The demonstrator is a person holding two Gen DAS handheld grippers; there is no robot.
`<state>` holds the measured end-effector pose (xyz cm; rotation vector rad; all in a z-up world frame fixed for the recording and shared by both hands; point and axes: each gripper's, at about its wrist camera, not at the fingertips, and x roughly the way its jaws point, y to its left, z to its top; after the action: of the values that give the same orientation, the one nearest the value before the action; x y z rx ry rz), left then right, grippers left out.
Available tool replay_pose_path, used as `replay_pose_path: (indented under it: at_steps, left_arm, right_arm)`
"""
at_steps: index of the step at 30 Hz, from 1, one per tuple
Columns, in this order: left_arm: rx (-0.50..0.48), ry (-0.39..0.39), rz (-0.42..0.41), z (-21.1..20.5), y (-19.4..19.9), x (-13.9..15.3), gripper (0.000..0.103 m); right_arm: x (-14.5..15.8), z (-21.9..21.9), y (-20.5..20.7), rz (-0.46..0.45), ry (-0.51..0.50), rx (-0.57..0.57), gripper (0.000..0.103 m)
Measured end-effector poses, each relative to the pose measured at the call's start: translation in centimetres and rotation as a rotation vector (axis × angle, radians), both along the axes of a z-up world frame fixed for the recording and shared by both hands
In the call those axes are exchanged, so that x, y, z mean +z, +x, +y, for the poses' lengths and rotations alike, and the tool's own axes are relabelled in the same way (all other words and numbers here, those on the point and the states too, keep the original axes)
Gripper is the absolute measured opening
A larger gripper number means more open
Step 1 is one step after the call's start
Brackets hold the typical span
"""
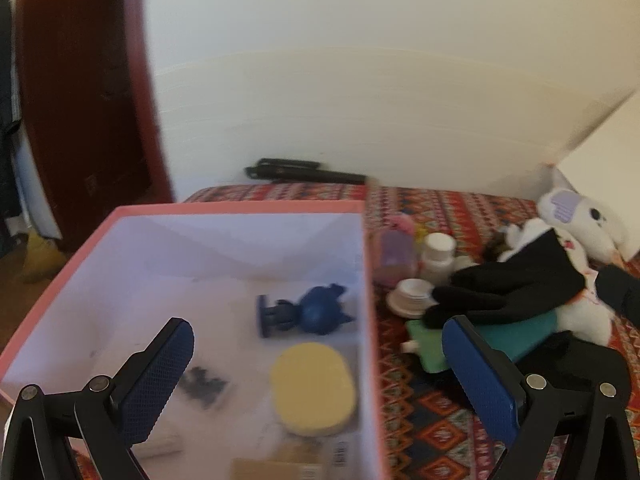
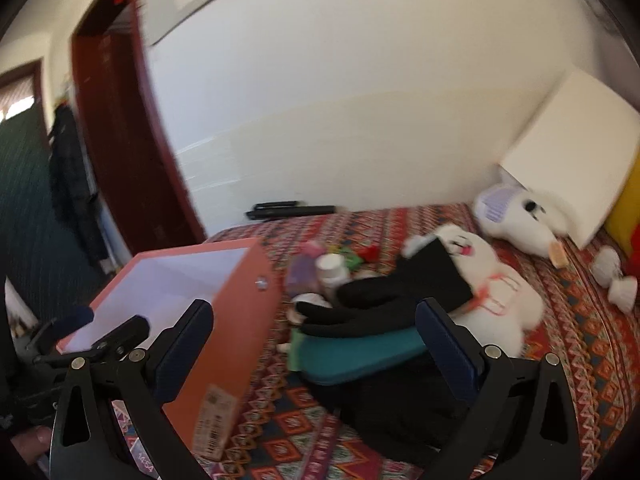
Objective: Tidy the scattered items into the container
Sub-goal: 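Grasp a black glove with left gripper while right gripper grasps another glove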
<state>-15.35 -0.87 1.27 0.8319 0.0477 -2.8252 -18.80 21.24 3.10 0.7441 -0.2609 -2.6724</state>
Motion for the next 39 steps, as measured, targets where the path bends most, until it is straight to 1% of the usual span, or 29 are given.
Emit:
replay_pose_path:
  at_steps: [4,7,10,12,14,16,19,22,23,27,29,30,32,33,34,35,36,37,39]
  left_arm:
    - [-0.06,-0.007,-0.008,2.9,-1.0,-0.2,0.102]
    - [-0.104,-0.036,-0.027,5.4,-1.9,-0.7,0.102]
    - [-0.154,-0.072,-0.047,8.0,-2.9,-1.3,0.102]
    - [-0.195,-0.068,-0.059,9.6,-3.5,-1.9,0.102]
    - [-0.241,-0.061,-0.074,11.2,-4.3,-2.6,0.102]
    - [-0.274,-0.077,-0.085,12.6,-5.2,-3.1,0.102]
    - [-0.317,-0.154,-0.097,14.9,-7.1,-3.8,0.102]
    - [-0.356,-0.216,-0.112,16.5,-9.1,-4.8,0.102]
    - [-0.365,-0.223,-0.121,16.9,-9.8,-5.2,0.102]
    - [-0.391,-0.199,-0.198,18.1,-13.2,-7.5,0.102]
    - [-0.395,-0.193,-0.237,18.6,-14.7,-8.8,0.101]
    - [-0.401,-0.184,-0.254,18.7,-15.3,-9.2,0.098]
    - [-0.39,-0.133,-0.271,18.1,-16.4,-9.9,0.062]
    - [-0.376,-0.106,-0.267,17.7,-16.7,-9.8,0.054]
    - [-0.354,-0.074,-0.263,17.0,-16.9,-9.5,0.021]
    - [-0.337,-0.043,-0.26,16.3,-17.0,-9.1,0.008]
    - [-0.338,-0.011,-0.258,15.7,-17.0,-8.9,0.008]
    - [-0.345,0.028,-0.255,15.1,-16.9,-8.6,0.008]
    - [-0.334,0.062,-0.239,14.1,-16.4,-7.9,0.008]
  right_arm:
    - [-0.6,5.1,-1.2,-0.066,-0.089,-0.08,0.102]
    - [-1.4,8.8,-1.9,-0.121,-0.161,-0.126,0.102]
    - [-2.1,11.4,-2.2,-0.16,-0.206,-0.151,0.102]
    - [-2.6,12.8,-2.4,-0.186,-0.236,-0.157,0.102]
    - [-3.2,13.9,-2.5,-0.226,-0.272,-0.157,0.102]
    - [-4.2,15.0,-2.9,-0.287,-0.341,-0.131,0.102]
    - [-5.8,15.8,-3.4,-0.371,-0.44,-0.093,0.101]
    - [-7.2,16.7,-3.7,-0.421,-0.497,-0.093,0.101]
    - [-7.5,16.9,-3.7,-0.43,-0.509,-0.096,0.101]
    - [-8.7,17.7,-4.7,-0.469,-0.559,-0.103,0.1]
    - [-9.1,17.8,-5.4,-0.484,-0.568,-0.096,0.099]
    - [-9.4,17.8,-5.6,-0.492,-0.57,-0.089,0.098]
    - [-9.8,17.6,-6.1,-0.513,-0.572,-0.068,0.094]
    - [-10.0,17.5,-6.3,-0.526,-0.577,-0.057,0.092]
    - [-10.3,17.4,-6.5,-0.541,-0.585,-0.045,0.091]
    - [-10.6,17.2,-6.6,-0.556,-0.597,-0.034,0.088]
    - [-11.1,16.9,-6.8,-0.577,-0.614,-0.018,0.083]
    - [-11.5,16.5,-7.0,-0.601,-0.631,0.001,0.082]
    - [-12.6,15.6,-7.4,-0.654,-0.661,0.026,0.073]
